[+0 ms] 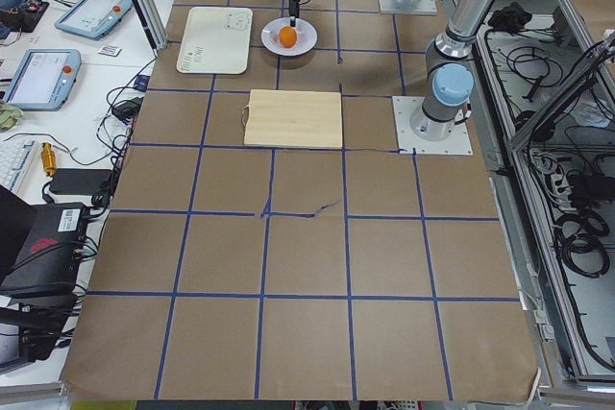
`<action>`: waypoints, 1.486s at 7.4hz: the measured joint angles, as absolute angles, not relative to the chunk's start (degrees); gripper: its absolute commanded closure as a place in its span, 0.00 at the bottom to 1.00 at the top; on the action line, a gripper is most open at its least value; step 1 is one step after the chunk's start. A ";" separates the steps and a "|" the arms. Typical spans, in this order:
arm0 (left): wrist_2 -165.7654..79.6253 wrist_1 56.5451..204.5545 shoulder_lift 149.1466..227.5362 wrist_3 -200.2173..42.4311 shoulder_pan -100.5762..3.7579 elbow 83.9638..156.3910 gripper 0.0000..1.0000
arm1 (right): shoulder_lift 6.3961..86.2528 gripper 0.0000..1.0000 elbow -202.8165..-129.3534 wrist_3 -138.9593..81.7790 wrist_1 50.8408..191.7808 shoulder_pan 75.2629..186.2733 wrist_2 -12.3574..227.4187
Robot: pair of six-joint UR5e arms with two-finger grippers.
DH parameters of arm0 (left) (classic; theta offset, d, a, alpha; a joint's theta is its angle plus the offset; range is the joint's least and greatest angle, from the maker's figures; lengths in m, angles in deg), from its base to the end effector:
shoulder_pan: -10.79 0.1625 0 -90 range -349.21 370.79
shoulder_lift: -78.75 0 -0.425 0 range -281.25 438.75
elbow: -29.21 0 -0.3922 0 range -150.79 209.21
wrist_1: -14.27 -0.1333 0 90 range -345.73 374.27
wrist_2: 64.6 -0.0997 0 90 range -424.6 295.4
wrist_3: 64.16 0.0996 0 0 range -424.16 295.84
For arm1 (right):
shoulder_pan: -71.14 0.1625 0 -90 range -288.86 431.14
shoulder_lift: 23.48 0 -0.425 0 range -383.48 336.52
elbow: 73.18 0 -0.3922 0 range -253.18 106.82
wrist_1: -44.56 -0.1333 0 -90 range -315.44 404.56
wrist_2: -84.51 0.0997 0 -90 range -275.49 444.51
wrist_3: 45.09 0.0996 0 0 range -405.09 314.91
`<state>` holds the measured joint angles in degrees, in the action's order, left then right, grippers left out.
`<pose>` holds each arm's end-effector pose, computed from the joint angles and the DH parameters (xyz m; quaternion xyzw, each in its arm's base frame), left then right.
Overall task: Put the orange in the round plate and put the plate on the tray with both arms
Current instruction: 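Grip the white plate rim nearest the right gripper, then lift the plate with the right gripper and set it on the bear tray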
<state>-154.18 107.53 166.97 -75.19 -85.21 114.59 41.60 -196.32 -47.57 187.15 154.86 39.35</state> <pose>-0.1836 -0.4649 0.5370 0.0438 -0.9987 0.0266 0.0077 0.1499 -0.4985 0.1353 0.0488 0.9222 0.0149 0.3832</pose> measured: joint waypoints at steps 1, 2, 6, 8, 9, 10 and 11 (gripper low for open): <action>-154.13 107.50 166.72 -75.22 -85.13 114.61 0.00 | 41.66 1.00 -196.32 -47.61 187.08 154.87 39.32; -154.09 107.47 166.62 -75.23 -85.07 114.66 0.00 | 41.77 1.00 -196.32 -47.65 187.05 154.89 39.20; -154.21 107.51 166.49 -75.24 -85.02 114.72 0.00 | 43.76 1.00 -195.92 -44.25 187.12 154.66 38.88; -154.23 107.52 166.48 -75.24 -85.01 114.73 0.00 | 44.78 1.00 -194.26 -38.71 187.09 154.57 38.84; -154.19 107.52 166.49 -75.24 -85.01 114.73 0.00 | 44.71 1.00 -191.14 -34.24 186.39 154.59 38.49; -154.17 107.52 166.49 -75.24 -85.01 114.73 0.00 | 44.28 1.00 -186.89 -30.28 184.70 154.65 38.35; -154.17 107.52 166.48 -75.24 -85.01 114.73 0.00 | 42.57 1.00 -182.18 -27.83 183.06 154.74 38.30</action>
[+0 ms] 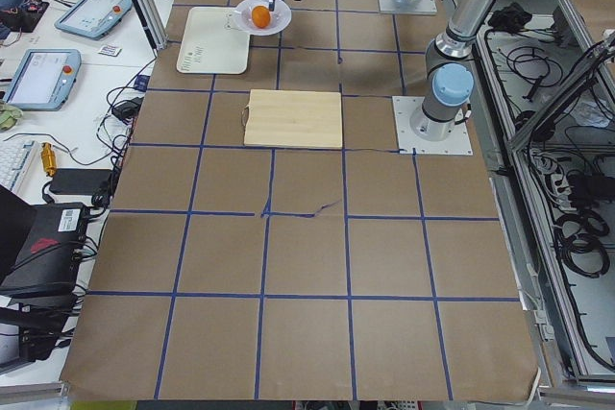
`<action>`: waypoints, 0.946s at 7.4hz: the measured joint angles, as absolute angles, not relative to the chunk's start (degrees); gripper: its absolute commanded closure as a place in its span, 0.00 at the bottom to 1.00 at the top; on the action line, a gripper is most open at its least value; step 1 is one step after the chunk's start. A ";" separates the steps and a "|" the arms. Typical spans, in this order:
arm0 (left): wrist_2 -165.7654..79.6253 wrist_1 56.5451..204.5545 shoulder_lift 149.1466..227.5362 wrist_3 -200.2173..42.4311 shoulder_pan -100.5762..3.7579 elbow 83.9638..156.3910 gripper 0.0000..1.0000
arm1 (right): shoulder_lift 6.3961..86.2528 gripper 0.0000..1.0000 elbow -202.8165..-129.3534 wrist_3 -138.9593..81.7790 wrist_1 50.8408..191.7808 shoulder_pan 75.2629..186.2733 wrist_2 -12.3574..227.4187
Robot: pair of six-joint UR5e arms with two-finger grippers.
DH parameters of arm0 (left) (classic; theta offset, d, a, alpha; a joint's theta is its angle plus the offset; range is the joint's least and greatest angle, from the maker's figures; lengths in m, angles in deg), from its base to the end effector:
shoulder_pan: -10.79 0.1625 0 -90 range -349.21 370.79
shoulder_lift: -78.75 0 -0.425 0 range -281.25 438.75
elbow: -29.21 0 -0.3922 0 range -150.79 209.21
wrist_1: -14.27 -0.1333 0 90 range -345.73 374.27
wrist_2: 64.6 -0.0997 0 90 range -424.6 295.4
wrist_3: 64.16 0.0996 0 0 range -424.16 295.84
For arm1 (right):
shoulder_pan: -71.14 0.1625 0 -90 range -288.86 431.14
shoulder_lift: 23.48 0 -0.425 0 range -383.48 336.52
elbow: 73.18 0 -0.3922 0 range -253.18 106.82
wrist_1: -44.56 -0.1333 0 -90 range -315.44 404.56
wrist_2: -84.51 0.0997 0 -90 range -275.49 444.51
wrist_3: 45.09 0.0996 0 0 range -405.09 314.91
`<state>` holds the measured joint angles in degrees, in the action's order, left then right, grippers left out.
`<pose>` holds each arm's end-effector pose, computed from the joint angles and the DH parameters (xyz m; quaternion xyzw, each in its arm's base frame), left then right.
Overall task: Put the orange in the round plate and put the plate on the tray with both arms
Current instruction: 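Lift the plate with the right gripper and set it on the bear tray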
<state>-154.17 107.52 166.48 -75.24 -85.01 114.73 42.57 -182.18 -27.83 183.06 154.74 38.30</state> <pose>-0.1817 -0.4622 0.5399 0.0459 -0.9985 0.0297 0.0082 0.1379 -0.5848 0.2218 0.1723 0.9108 -0.0095 0.3750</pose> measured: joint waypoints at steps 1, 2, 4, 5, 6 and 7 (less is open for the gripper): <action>-154.17 107.44 166.51 -75.26 -85.02 114.72 0.00 | 39.03 1.00 -176.37 -26.08 182.24 154.83 38.23; -154.17 107.29 166.57 -75.29 -85.04 114.75 0.00 | 35.24 1.00 -170.42 -25.12 181.71 154.89 38.02; -154.24 107.32 166.54 -75.27 -85.03 114.80 0.00 | 29.51 1.00 -162.36 -24.61 181.00 155.75 36.57; -154.27 107.38 166.45 -75.25 -85.02 114.80 0.00 | 27.44 1.00 -160.59 -24.73 181.10 156.35 35.01; -154.27 107.42 166.38 -75.24 -85.02 114.81 0.00 | 25.88 1.00 -159.57 -24.66 181.31 156.77 34.05; -154.26 107.43 166.33 -75.25 -85.02 114.81 0.00 | 24.96 1.00 -159.01 -24.31 181.43 157.14 33.64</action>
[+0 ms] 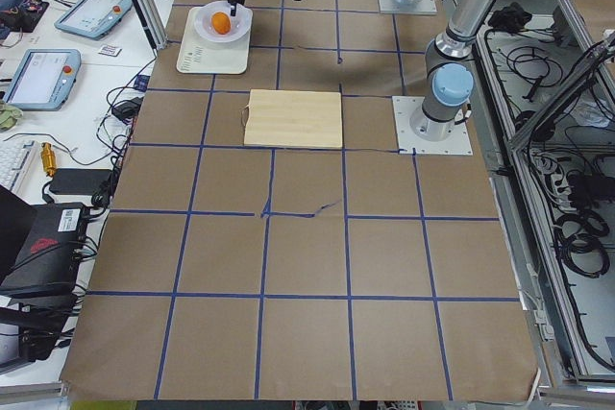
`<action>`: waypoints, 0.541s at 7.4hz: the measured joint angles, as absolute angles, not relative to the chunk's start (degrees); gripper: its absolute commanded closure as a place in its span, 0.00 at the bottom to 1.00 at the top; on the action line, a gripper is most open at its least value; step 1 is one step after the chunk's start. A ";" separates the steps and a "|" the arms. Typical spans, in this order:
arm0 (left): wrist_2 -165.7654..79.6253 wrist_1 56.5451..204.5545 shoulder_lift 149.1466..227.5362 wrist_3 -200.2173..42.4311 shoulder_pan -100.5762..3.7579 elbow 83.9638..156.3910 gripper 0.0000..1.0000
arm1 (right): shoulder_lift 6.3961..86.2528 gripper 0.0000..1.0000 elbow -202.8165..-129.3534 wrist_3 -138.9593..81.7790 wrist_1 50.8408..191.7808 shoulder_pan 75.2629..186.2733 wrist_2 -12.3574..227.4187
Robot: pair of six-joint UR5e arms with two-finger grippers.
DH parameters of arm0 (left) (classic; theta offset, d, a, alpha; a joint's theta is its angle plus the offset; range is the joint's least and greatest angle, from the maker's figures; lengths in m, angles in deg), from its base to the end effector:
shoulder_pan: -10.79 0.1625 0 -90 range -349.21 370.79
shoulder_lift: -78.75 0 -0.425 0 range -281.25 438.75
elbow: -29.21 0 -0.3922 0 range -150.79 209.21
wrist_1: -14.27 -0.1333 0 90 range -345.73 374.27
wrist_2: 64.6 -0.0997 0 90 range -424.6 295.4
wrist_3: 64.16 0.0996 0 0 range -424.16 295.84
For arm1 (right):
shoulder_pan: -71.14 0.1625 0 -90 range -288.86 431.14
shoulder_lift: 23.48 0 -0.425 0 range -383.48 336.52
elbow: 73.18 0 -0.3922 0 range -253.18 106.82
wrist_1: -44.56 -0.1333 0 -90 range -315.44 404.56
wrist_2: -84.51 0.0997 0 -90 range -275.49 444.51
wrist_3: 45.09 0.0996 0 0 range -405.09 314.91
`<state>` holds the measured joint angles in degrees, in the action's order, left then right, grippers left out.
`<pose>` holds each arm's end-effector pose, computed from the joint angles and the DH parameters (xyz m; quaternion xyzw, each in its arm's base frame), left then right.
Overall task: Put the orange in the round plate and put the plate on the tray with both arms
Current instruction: 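Lift the plate with the right gripper and set it on the bear tray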
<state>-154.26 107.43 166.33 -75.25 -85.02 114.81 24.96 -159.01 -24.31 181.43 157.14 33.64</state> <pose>-0.1815 -0.4613 0.5407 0.0459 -0.9984 0.0312 0.0076 0.1465 -0.7166 0.1826 0.1745 0.9231 -0.0283 0.3415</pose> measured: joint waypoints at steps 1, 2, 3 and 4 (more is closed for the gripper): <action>-154.25 107.45 166.28 -75.29 -85.02 114.81 0.00 | 24.64 1.00 -158.79 -23.68 181.51 157.69 33.72; -154.27 107.49 166.24 -75.31 -85.01 114.81 0.00 | 24.47 0.92 -158.65 -23.12 181.60 158.26 34.02; -154.29 107.51 166.22 -75.32 -85.01 114.81 0.00 | 24.14 0.55 -158.51 -22.94 181.64 158.52 34.20; -154.27 107.52 166.21 -75.32 -85.02 114.81 0.00 | 23.84 0.16 -158.16 -22.70 181.65 158.64 34.22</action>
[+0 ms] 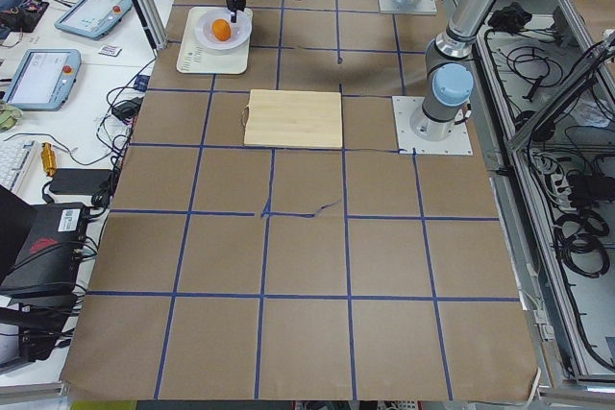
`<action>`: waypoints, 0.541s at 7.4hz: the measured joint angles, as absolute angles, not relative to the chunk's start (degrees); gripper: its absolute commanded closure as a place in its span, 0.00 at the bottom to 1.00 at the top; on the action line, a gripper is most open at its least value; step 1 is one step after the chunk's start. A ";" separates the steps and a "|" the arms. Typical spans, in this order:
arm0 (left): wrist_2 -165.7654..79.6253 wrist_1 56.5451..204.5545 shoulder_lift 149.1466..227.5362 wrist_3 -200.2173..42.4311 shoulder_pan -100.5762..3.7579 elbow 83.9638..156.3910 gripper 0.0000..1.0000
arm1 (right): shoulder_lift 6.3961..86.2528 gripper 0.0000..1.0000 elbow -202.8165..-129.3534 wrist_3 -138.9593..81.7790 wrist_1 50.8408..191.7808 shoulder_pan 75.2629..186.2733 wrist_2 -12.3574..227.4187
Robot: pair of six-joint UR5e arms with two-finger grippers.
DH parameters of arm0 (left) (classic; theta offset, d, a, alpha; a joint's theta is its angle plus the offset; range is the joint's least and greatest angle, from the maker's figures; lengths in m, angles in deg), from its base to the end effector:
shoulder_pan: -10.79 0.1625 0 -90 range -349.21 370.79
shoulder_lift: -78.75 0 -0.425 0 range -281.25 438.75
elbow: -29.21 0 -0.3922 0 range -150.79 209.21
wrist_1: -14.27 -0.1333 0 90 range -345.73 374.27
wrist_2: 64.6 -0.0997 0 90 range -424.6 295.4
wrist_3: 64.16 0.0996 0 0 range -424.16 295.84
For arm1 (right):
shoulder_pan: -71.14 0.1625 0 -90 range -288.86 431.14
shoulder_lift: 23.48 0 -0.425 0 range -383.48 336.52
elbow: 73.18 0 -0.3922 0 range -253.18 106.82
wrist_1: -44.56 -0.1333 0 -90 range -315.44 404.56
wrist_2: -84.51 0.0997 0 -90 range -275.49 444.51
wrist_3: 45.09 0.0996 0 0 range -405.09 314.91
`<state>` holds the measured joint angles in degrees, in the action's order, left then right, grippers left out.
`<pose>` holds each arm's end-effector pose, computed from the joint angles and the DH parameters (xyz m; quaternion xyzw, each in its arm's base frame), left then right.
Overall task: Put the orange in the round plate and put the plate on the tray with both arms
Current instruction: 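Lift the plate with the right gripper and set it on the bear tray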
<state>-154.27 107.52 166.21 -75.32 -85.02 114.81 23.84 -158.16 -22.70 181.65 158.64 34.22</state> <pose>-0.1814 -0.4604 0.5415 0.0466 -0.9984 0.0314 0.0076 0.1658 -0.7174 0.1761 0.1747 0.9214 -0.0177 0.3468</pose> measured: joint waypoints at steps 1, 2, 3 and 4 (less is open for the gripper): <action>-154.26 107.52 166.20 -75.32 -85.02 114.81 0.00 | 23.67 0.00 -157.51 -22.25 181.58 158.71 34.11; -154.27 107.52 166.20 -75.32 -85.01 114.81 0.00 | 23.49 0.00 -156.92 -22.14 181.48 158.72 33.95; -154.29 107.52 166.20 -75.33 -85.01 114.81 0.00 | 23.38 0.00 -156.39 -22.33 181.35 158.71 33.65; -154.27 107.52 166.20 -75.32 -85.02 114.81 0.00 | 23.25 0.00 -155.56 -23.15 180.98 158.66 32.31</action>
